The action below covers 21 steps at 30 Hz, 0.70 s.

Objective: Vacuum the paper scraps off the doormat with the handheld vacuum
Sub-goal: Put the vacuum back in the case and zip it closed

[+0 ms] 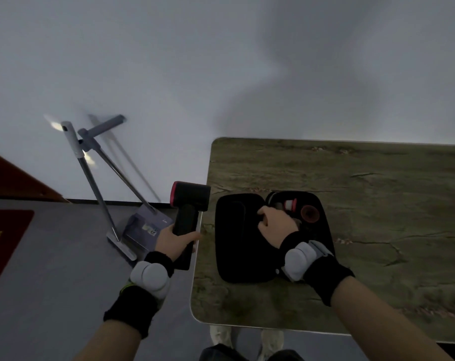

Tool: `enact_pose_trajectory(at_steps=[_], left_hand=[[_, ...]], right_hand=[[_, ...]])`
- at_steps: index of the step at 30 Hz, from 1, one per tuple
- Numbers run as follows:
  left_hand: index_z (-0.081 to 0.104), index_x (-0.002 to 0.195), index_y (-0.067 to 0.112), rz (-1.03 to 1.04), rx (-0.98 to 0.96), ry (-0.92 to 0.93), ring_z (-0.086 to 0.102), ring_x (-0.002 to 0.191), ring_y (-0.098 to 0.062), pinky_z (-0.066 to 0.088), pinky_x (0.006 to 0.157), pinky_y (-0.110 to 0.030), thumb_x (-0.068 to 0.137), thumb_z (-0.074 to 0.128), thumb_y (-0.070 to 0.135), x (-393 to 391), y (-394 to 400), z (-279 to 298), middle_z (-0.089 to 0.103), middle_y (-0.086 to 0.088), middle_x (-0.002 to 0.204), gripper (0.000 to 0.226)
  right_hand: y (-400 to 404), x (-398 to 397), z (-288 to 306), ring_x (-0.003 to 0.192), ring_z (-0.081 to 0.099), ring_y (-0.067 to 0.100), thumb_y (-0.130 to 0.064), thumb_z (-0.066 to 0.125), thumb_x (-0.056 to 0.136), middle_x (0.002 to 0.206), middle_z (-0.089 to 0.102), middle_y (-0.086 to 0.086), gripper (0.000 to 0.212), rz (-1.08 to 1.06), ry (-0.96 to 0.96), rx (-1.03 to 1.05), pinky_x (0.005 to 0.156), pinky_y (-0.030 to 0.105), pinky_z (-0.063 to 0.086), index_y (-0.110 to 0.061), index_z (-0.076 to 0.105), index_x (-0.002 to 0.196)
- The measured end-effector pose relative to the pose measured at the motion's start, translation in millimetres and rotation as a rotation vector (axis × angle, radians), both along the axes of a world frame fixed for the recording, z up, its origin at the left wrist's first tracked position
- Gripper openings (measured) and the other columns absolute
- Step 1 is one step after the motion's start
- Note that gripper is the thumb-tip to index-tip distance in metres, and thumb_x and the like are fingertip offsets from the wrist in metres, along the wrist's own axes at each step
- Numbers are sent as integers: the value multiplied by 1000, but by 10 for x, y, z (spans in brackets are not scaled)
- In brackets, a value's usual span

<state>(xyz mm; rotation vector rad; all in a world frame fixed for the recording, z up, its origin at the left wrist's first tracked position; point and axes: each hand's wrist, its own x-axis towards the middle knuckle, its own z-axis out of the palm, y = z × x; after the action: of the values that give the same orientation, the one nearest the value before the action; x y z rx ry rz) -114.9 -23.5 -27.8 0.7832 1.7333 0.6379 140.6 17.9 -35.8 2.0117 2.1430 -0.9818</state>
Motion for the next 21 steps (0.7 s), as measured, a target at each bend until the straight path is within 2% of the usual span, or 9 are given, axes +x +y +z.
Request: enact_pose_trajectory(at_steps=[2,5,10,13,15,17,18,20,21], left_hand=[[58,93,2,26,6,-2,60,59,-26,49,54,-30,76,75,9,-46,40,24,63,-12,74,25],[59,91,1,31,19,-7,59,56,-25,51,57,-32,76,75,10,-75,89,61,63,-12,72,24],[59,87,3,35,39,-3,59,57,-24,50,57,-31,76,75,8,-163,132,111,62,-11,72,20],[60,96,2,43,42,11,60,58,-22,50,56,-27,76,75,10,-257,113,144,63,-11,76,27],[59,100,2,59,37,10,60,59,-21,50,56,-27,77,75,11,-311,94,163,63,-11,77,29],[59,101,2,41,43,29,60,59,-21,49,56,-27,77,74,11,-348,86,177,63,-12,77,30],[59,101,1,16,50,49,61,59,-21,49,56,-26,77,75,12,-365,81,183,64,-12,77,30],[60,100,3,-46,62,101,62,59,-20,49,55,-24,75,77,13,-376,69,187,65,-12,77,32],[60,100,5,-77,63,127,62,59,-20,48,54,-22,74,78,13,-377,57,180,66,-12,78,33]], right_hand=[[-35,-146,-77,101,56,25,-20,45,98,122,56,7,40,17,82,-73,77,30,45,-15,41,137],[-159,-280,-206,117,52,26,-13,44,96,136,51,5,46,63,153,-101,91,31,45,-17,38,142],[15,-423,-130,115,56,19,-1,42,93,125,62,1,46,247,306,-51,99,32,44,-20,50,135],[100,-473,-120,124,51,18,5,44,89,132,58,6,50,361,331,-133,105,24,37,-13,49,136],[40,-513,-189,127,47,17,8,45,87,136,53,8,51,404,371,-156,103,15,31,-10,49,135],[-69,-554,-316,124,47,17,11,48,84,134,50,10,51,334,450,-98,99,8,32,-8,51,132],[-101,-574,-391,121,49,19,11,51,82,131,47,10,51,254,485,-20,97,11,36,-7,52,130],[-109,-573,-486,118,49,25,6,63,80,128,40,9,53,27,444,113,99,26,44,-9,50,129],[-105,-570,-508,120,48,26,-1,69,80,129,38,8,58,-52,406,93,100,33,44,-10,46,132]])
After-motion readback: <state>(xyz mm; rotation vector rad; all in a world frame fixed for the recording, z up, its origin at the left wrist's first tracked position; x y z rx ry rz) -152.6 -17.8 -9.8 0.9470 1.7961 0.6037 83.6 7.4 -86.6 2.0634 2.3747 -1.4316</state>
